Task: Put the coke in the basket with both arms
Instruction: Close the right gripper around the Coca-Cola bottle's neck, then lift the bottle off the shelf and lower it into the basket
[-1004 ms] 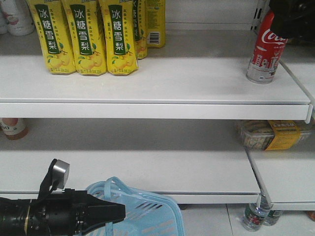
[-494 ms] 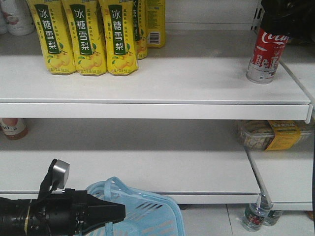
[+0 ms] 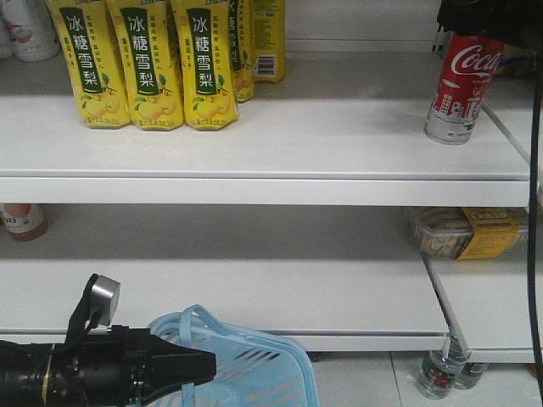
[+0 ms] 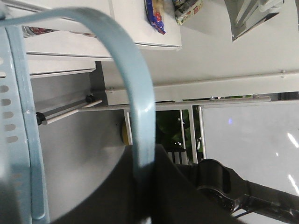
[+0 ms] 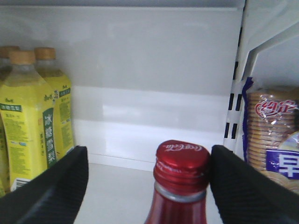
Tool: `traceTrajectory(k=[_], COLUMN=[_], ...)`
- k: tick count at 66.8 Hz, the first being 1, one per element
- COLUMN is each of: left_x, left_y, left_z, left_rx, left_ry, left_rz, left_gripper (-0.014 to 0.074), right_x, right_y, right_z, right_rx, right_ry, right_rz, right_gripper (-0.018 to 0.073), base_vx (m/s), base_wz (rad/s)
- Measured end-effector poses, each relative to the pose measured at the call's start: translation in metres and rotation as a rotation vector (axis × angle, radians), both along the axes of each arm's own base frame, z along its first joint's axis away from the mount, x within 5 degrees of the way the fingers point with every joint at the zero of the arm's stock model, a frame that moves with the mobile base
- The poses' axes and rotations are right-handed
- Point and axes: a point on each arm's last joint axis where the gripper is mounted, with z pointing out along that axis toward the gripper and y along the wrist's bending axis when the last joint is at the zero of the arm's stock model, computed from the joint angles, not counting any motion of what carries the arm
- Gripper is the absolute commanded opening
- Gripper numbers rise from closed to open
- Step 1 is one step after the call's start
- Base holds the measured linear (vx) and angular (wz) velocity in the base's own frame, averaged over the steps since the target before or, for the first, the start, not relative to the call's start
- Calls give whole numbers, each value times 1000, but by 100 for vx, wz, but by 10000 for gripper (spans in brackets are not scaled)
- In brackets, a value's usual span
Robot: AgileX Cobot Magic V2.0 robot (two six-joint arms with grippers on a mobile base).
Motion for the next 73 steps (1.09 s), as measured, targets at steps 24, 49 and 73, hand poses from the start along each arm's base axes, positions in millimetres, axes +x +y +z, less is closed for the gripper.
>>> traceTrajectory(k=[24, 49, 73], left_x=[0, 0, 0], left_y=[0, 0, 0], left_z=[0, 0, 0], left_rx=[0, 0, 0], left_ry=[0, 0, 0], left_rz=[0, 1, 1], left_gripper=[-6, -6, -6], right_x=[24, -6, -75], right_y=[-1, 10, 77], right_z=[-13, 1, 19], right_rx=[-10, -32, -120], right_ry=[60, 126, 171], right_rz=[-13, 46, 361], right_gripper=[-19, -9, -5], base_vx=[0, 0, 0], base_wz=[0, 0, 0])
